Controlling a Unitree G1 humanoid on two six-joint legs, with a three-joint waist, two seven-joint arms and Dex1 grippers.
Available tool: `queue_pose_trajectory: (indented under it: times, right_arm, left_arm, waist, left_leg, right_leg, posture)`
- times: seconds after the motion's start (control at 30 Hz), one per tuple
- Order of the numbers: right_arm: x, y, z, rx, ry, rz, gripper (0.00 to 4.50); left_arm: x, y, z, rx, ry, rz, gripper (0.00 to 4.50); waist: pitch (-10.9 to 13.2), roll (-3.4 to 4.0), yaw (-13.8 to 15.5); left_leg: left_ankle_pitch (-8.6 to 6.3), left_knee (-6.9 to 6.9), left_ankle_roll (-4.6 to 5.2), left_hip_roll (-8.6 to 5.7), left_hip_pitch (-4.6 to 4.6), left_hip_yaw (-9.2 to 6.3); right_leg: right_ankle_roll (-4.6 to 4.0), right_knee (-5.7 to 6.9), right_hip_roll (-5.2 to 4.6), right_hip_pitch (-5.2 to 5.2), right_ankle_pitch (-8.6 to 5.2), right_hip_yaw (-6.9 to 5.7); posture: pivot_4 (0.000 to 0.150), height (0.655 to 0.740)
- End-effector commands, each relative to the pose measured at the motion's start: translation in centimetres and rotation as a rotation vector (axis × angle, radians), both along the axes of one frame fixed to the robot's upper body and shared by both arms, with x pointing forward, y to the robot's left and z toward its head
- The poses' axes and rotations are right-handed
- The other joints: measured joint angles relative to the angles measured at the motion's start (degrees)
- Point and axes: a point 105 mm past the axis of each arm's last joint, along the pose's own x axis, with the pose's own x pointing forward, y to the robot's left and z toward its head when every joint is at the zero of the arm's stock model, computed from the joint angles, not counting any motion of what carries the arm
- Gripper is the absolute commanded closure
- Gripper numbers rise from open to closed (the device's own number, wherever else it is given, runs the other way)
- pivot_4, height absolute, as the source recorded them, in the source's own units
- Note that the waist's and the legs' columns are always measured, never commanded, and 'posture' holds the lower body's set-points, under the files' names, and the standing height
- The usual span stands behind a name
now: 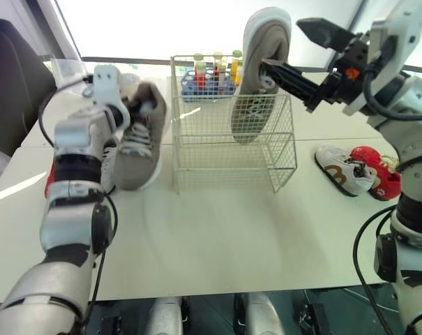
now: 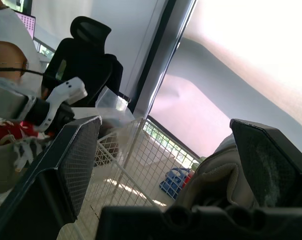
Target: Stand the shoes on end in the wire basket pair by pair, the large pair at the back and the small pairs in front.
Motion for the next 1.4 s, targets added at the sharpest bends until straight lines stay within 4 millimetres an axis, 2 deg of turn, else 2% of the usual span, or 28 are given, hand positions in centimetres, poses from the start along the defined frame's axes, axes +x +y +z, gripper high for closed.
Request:
queue_pose_trajectory:
  times: [0.03, 0.27, 0.47, 0.53, 0.57, 0.67, 0.7, 0.73, 0.8, 1.07, 1.23, 1.4]
  right_arm:
    - [-0.8, 0.1, 0.7, 0.004, -0.04, 0.013, 0.0]
    - [-0.7, 0.4, 0.5, 0.004, -0.034, 0.017, 0.0]
    - [-0.6, 0.7, 0.3, 0.006, -0.035, 0.029, 0.0]
    - [-0.5, 0.8, 0.3, 0.009, -0.035, 0.033, 0.0]
    - [-0.5, 0.8, 0.3, 0.009, -0.034, 0.034, 0.0]
    - [-0.4, 0.9, 0.2, 0.003, -0.035, 0.033, 0.0]
    - [-0.4, 0.9, 0.2, 0.002, -0.035, 0.033, 0.0]
    - [-0.4, 0.9, 0.2, 0.001, -0.035, 0.032, 0.0]
    - [-0.4, 0.9, 0.1, -0.001, -0.034, 0.032, 0.0]
    - [-0.2, 1.0, 0.1, -0.001, -0.036, 0.035, 0.0]
    - [-0.1, 1.0, 0.1, -0.002, -0.04, 0.036, 0.0]
    - [-0.2, 0.9, 0.1, -0.001, -0.042, 0.03, 0.0]
  left_arm:
    - [-1.2, -0.4, 4.6, 0.026, -0.119, -0.049, 4.47]
    - [-3.7, -1.9, -0.6, -0.059, 0.138, -0.087, 4.47]
    - [-5.6, -0.5, -3.6, 0.021, 0.261, -0.082, 4.47]
    - [-5.8, -0.2, -4.2, 0.055, 0.267, -0.088, 3.59]
    - [-5.8, -0.1, -4.3, 0.068, 0.264, -0.092, 3.31]
    - [-6.3, -0.1, -4.3, 0.076, 0.301, -0.138, 1.91]
    - [-6.4, -0.3, -4.0, 0.066, 0.311, -0.163, 1.2]
    - [-6.7, -0.4, -3.6, 0.062, 0.331, -0.186, 0.96]
    - [-7.3, -0.6, -2.7, 0.056, 0.373, -0.244, 0.09]
    - [-8.9, -0.9, -0.1, 0.054, 0.518, -0.358, 0.09]
    - [-9.4, -0.5, -0.8, 0.063, 0.611, -0.386, 0.09]
    - [-9.0, 0.1, -2.0, 0.061, 0.661, -0.369, 0.09]
  waist:
    - [0.0, 0.0, 0.1]
    - [0.0, 0.05, 0.0]
    - [0.0, 0.03, 0.1]
    - [0.0, 0.04, 0.0]
    - [0.0, 0.04, 0.0]
    - [0.0, 0.04, 0.0]
    - [0.0, 0.04, 0.0]
    - [0.0, 0.04, 0.0]
    - [0.0, 0.04, 0.1]
    - [0.0, 0.04, -0.1]
    - [0.0, 0.06, -0.1]
    - [0.0, 0.06, 0.0]
  left_leg:
    - [0.0, 0.01, 0.0, 0.0, -0.01, 0.0]
    - [-0.01, 0.0, 0.0, 0.0, 0.13, 0.01]
    - [0.01, 0.03, -0.04, 0.0, 0.17, -0.02]
    - [0.01, 0.01, -0.04, 0.0, 0.23, -0.01]
    - [0.01, -0.02, -0.05, 0.0, 0.28, 0.0]
    - [0.03, -0.06, -0.09, 0.01, 0.32, -0.01]
    - [0.03, -0.06, -0.09, 0.01, 0.32, -0.01]
    - [0.03, -0.06, -0.09, 0.01, 0.33, 0.01]
    - [0.03, -0.07, -0.09, 0.01, 0.3, 0.0]
    - [0.02, -0.1, -0.1, 0.01, 0.33, 0.0]
    - [0.02, -0.15, -0.1, 0.01, 0.33, 0.03]
    - [0.03, -0.11, -0.1, 0.01, 0.29, 0.02]
  right_leg:
    - [0.0, 0.0, 0.0, 0.0, 0.0, 0.0]
    - [0.0, -0.02, -0.01, 0.13, 0.0, 0.01]
    - [-0.01, 0.08, -0.01, 0.14, 0.0, 0.0]
    - [-0.01, 0.08, -0.01, 0.16, 0.0, 0.01]
    - [-0.02, 0.08, -0.01, 0.19, 0.0, 0.01]
    - [-0.03, 0.12, -0.01, 0.19, -0.01, 0.01]
    - [-0.03, 0.11, -0.01, 0.19, -0.01, 0.01]
    - [-0.03, 0.1, -0.01, 0.19, -0.01, 0.02]
    - [-0.03, 0.09, -0.01, 0.17, -0.01, 0.02]
    - [-0.04, 0.1, -0.01, 0.17, -0.02, 0.02]
    - [-0.05, 0.08, -0.01, 0.13, -0.03, 0.04]
    - [-0.16, 0.09, -0.02, 0.11, -0.09, 0.03]
  posture:
    - [0.15, 0.74]
    - [0.15, 0.74]
    - [0.15, 0.74]
    - [0.15, 0.74]
    - [0.15, 0.74]
    - [0.15, 0.74]
    - [0.15, 0.74]
    - [0.15, 0.74]
    - [0.15, 0.74]
    - [0.15, 0.74]
    - [0.15, 0.74]
    - [0.15, 0.74]
